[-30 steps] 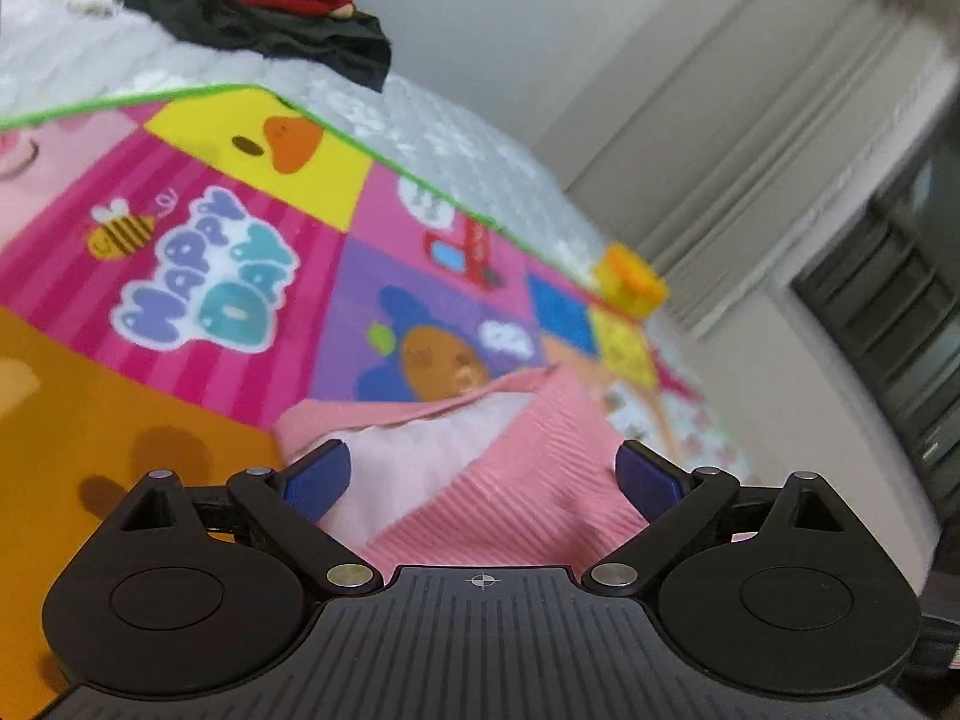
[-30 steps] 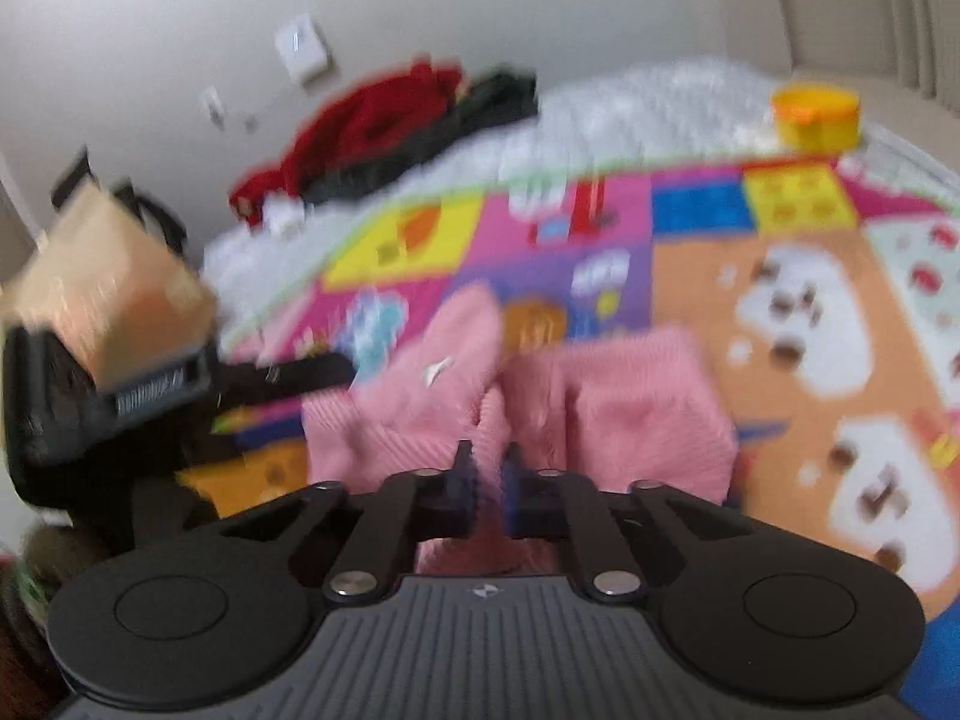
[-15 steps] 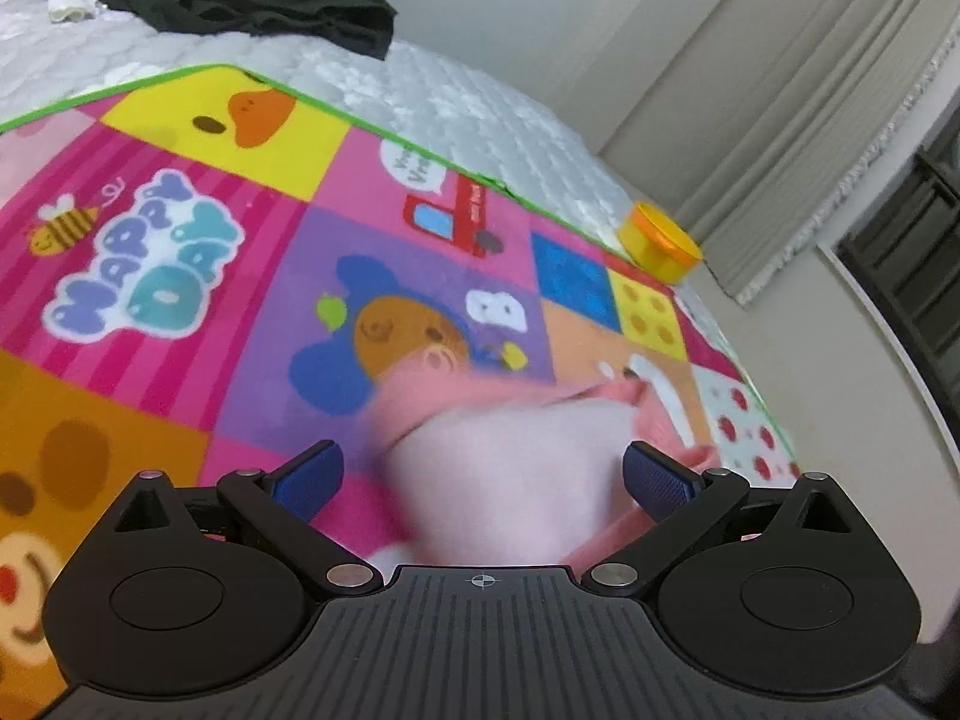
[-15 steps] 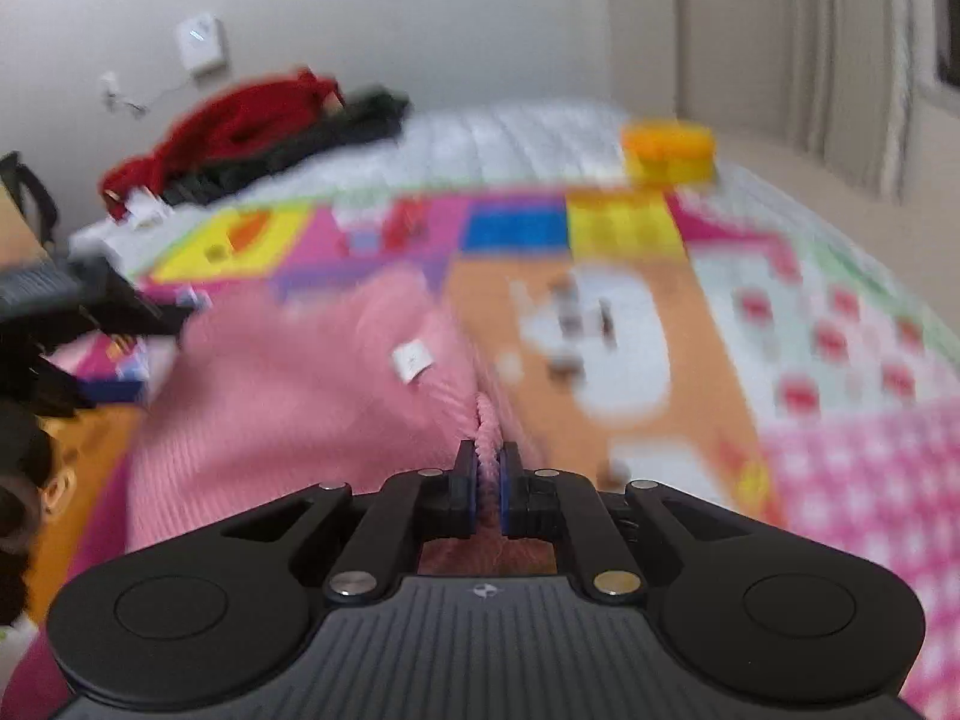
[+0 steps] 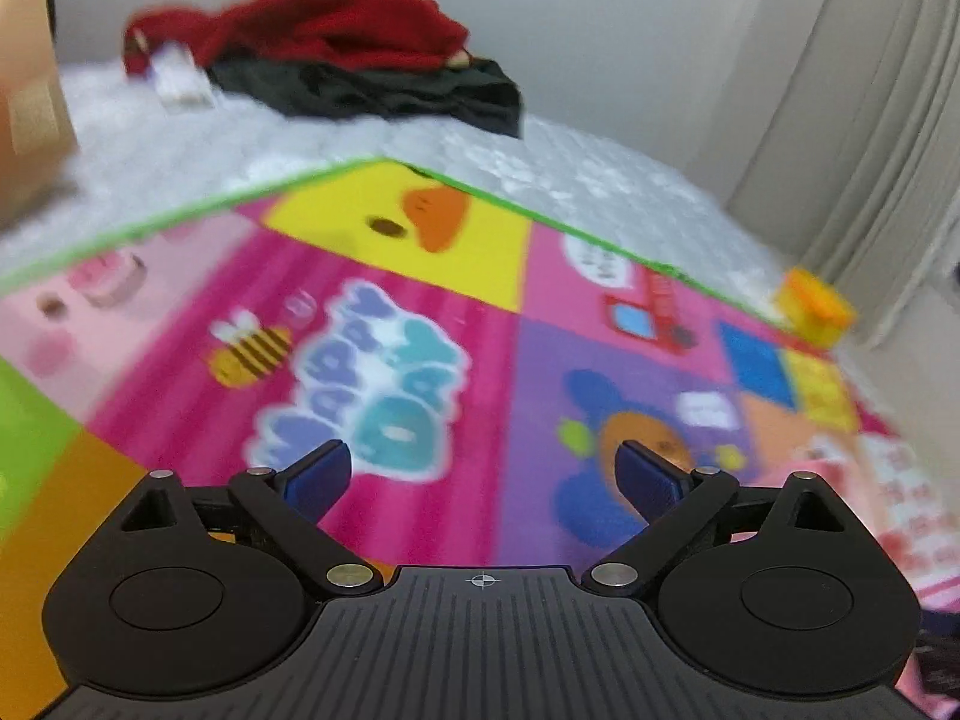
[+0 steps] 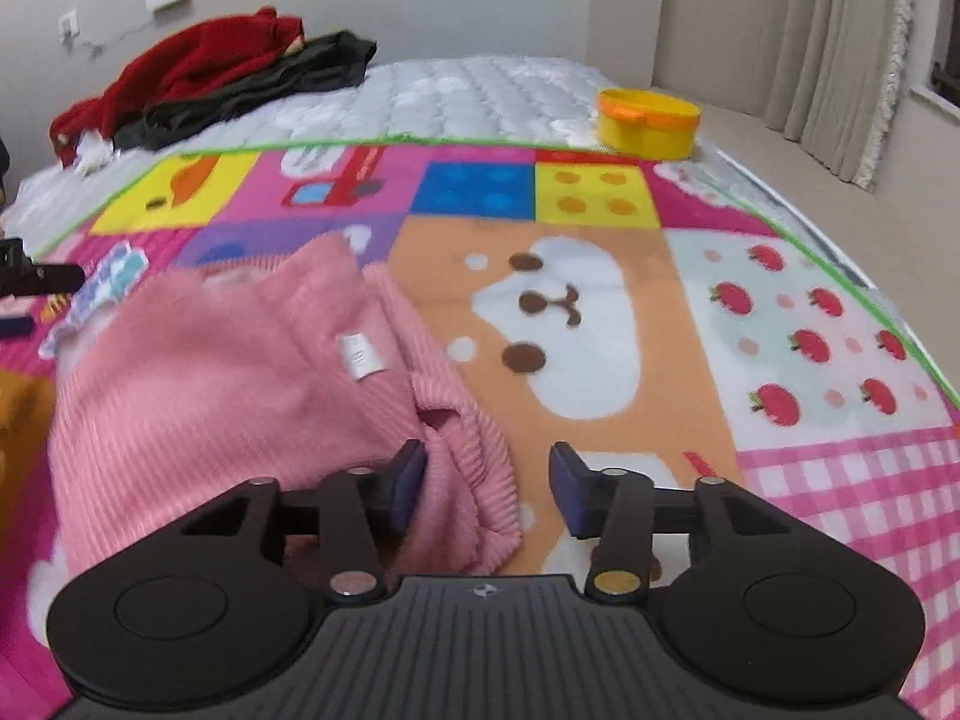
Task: Fold clothes
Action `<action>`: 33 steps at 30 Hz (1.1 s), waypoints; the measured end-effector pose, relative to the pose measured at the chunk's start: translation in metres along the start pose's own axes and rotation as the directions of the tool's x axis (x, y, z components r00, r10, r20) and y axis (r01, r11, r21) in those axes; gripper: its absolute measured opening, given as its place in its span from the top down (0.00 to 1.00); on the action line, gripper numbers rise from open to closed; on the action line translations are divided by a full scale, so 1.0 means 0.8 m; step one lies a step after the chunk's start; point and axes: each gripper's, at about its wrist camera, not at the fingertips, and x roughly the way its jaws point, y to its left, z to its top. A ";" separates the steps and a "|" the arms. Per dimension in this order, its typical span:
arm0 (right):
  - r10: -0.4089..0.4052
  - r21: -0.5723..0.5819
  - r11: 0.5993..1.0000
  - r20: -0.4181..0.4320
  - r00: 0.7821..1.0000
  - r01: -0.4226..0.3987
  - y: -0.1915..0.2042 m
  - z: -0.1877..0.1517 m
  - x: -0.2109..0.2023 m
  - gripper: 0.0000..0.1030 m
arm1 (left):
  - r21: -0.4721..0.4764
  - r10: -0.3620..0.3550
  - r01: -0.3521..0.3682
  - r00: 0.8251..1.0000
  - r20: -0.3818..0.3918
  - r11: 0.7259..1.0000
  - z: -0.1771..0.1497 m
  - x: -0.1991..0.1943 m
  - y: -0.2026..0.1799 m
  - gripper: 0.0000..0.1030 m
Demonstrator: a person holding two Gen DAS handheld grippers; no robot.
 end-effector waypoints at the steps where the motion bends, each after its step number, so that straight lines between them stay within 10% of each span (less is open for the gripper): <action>1: 0.008 0.003 1.000 0.014 1.000 -0.008 0.001 0.004 -0.007 0.43 | -0.014 -0.039 0.039 0.999 -0.010 0.999 0.001 -0.002 0.000 0.05; 9: 0.095 -0.001 0.995 0.116 0.989 -0.096 0.022 0.038 -0.044 0.39 | 0.027 -0.128 0.129 0.991 -0.030 0.991 -0.003 -0.010 -0.019 0.04; 17: 0.140 -0.288 0.950 0.038 0.989 -0.123 0.092 0.026 -0.050 0.30 | 0.101 -0.150 0.156 0.987 -0.060 0.983 0.002 -0.012 -0.019 0.04; 21: 0.120 -0.252 0.961 0.021 0.993 -0.111 0.088 0.010 -0.045 0.28 | 0.295 -0.075 0.083 0.996 -0.038 0.952 0.009 -0.023 -0.012 0.04; 27: 0.108 -0.220 0.970 0.026 0.994 -0.100 0.078 -0.004 -0.051 0.22 | 0.369 -0.210 0.244 0.969 -0.131 0.897 0.000 -0.030 -0.020 0.25; 33: 0.120 -0.197 0.974 0.023 0.992 -0.113 0.074 -0.016 -0.045 0.17 | 0.562 -0.094 0.188 0.977 -0.192 0.806 -0.042 -0.004 -0.049 0.27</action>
